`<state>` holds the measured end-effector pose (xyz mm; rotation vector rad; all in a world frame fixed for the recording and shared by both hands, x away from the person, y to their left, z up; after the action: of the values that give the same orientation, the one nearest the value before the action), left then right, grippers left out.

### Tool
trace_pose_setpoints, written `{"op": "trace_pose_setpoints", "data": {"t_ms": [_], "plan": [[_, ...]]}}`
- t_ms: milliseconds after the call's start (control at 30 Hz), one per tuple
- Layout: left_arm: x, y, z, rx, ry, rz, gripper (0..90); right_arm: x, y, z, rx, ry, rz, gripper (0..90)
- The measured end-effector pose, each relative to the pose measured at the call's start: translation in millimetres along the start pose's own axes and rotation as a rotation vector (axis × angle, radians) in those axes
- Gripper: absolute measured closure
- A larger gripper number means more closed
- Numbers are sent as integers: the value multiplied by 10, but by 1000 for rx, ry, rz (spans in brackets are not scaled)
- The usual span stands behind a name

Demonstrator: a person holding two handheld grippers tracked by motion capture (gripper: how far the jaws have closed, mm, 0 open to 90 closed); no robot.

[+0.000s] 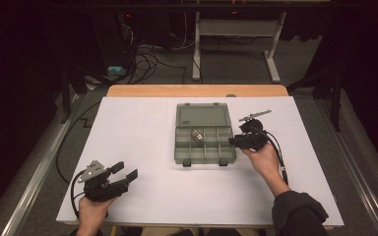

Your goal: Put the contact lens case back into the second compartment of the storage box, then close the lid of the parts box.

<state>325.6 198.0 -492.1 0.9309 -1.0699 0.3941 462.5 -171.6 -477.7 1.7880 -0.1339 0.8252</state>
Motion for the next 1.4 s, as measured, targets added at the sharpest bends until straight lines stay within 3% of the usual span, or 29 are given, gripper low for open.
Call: {"op": "trace_pose_setpoints", "data": {"t_ms": [133, 333, 467, 533, 633, 733, 867, 967, 1133, 1400], "plan": [[2, 8, 2, 1, 6, 4, 341, -20, -48, 42, -5, -29, -20, 697], [4, -4, 1, 6, -3, -4, 342, -29, -70, 16, -19, -15, -33, 696], [17, -20, 11, 10, -8, -16, 360, -32, -68, 17, -10, -40, -32, 700], [35, -24, 5, 44, -51, -39, 363, -32, -68, 22, -7, -45, -32, 696], [60, -26, 5, 65, -73, -41, 363, -35, -68, 17, -6, -50, -31, 692], [140, -73, -6, 79, -65, -38, 363, -44, -67, 6, -14, -44, -22, 691], [244, -205, -16, 92, -49, -44, 375, -41, -63, 26, 10, -61, -29, 701], [353, -351, -9, 78, -20, -41, 376, -43, -62, 35, 23, -69, -22, 702], [559, -633, 30, 72, -65, -82, 393, -44, -61, 24, 11, -65, -25, 701], [779, -944, 28, 70, -85, -127, 414, -49, -60, 23, 6, -76, -22, 719]]}}
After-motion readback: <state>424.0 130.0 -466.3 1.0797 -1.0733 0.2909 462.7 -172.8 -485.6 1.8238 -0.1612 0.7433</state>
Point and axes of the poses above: each handheld gripper's, and its own axes: y roughly backward along the jaws, x roughly out of its top, z roughly to its right, the point moved 8 cm from there along -y, roughly forward along the jaws, and after that the axes turned 5 degrees about -y, right-handed, at the moved point
